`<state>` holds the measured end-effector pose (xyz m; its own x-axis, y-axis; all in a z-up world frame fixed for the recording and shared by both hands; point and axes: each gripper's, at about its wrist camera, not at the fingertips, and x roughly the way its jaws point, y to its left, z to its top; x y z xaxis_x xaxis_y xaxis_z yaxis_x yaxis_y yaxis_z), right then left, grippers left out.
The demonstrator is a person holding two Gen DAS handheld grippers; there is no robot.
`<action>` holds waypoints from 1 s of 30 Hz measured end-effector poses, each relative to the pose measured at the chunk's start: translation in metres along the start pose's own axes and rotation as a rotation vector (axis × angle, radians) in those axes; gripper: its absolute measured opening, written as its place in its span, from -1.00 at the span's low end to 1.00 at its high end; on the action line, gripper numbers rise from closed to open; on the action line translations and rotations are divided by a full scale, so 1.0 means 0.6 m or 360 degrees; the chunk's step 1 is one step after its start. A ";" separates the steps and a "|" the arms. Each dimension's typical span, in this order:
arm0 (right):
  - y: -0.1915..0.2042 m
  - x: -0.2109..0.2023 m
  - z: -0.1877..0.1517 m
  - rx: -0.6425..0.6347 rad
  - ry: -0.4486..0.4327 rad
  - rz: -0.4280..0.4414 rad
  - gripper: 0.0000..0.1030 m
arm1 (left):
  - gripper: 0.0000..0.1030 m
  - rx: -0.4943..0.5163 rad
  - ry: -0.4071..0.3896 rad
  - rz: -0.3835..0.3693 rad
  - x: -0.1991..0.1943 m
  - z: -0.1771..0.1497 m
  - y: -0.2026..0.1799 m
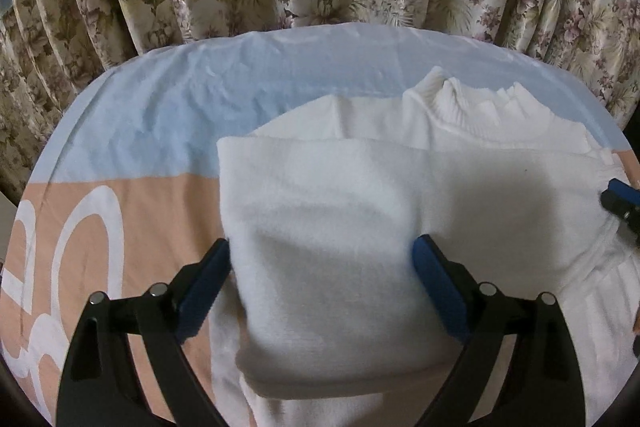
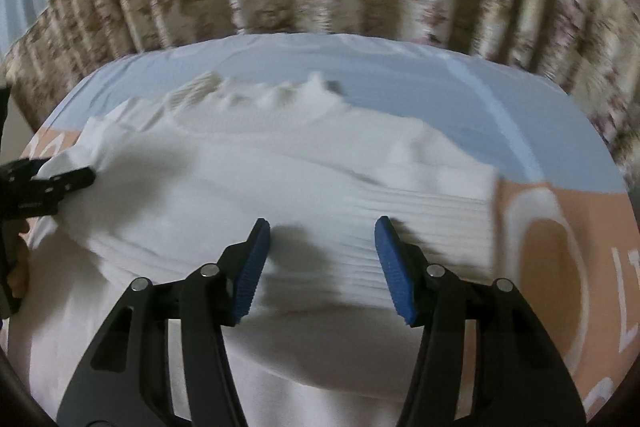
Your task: Fold small clothes
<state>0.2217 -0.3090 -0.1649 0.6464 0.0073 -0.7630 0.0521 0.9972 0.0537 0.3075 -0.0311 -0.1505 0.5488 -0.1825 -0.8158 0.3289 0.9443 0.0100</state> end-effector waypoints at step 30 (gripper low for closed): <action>0.001 -0.029 -0.023 0.0019 0.0028 0.0007 0.18 | 0.81 0.0222 -0.0007 -0.0075 -0.047 -0.056 -0.097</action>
<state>0.1998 -0.3075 -0.1605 0.6331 0.0134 -0.7739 0.0583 0.9962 0.0649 0.2468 -0.0716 -0.1474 0.5338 -0.2272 -0.8145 0.4576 0.8876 0.0523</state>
